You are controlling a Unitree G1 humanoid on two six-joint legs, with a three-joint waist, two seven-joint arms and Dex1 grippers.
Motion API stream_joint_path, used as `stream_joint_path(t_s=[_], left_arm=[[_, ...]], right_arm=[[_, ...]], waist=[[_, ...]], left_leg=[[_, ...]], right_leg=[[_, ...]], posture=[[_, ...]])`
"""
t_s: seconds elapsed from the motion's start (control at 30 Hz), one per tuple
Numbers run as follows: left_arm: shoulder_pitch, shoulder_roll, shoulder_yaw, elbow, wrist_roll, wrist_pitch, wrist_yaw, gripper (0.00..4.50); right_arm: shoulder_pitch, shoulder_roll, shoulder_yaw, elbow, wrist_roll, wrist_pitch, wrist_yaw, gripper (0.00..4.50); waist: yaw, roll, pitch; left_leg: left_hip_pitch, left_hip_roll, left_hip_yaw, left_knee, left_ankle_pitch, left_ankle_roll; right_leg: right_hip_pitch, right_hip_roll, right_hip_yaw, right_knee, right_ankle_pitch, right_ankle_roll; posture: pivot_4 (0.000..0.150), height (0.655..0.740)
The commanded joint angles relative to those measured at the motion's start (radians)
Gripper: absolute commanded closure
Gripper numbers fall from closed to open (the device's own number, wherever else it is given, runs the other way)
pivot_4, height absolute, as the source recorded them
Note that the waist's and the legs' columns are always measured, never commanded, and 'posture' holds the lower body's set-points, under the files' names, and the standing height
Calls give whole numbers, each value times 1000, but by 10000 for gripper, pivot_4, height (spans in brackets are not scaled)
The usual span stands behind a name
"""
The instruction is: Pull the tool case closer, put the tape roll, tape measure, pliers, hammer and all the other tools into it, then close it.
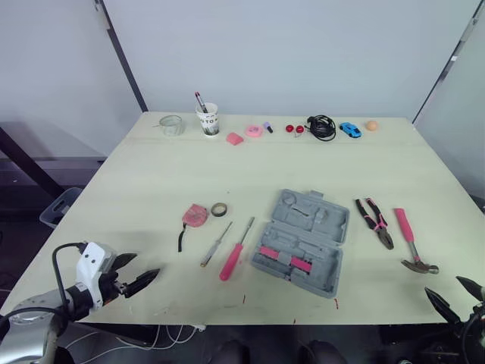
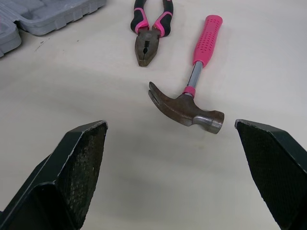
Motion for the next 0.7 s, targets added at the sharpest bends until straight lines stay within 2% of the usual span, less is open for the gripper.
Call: stream_joint_path(t_s=[0.03, 0.2, 0.7], left_arm=[[6, 7, 10, -30, -16, -1, -6, 552], [13, 2, 19, -34, -27, 2, -10, 552], [29, 6, 27, -44, -39, 0, -9, 552]], right_arm=[[-5, -11, -17, 5, 5, -20, 4, 0], [-15, -16, -17, 23, 0, -27, 15, 0], [-16, -21, -18, 28, -4, -28, 22, 0]], waist=[[0, 0, 0], [0, 0, 0], [-1, 1, 0]], left_leg=[[0, 0, 0, 0, 0, 0], [0, 0, 0, -1, 0, 0], [0, -1, 0, -4, -2, -4]], right_leg=[[0, 0, 0, 0, 0, 0], [-1, -8, -6, 0, 0, 0], [-2, -12, -9, -2, 0, -1]], posture=[[1500, 7400], [1500, 7400], [1500, 7400]])
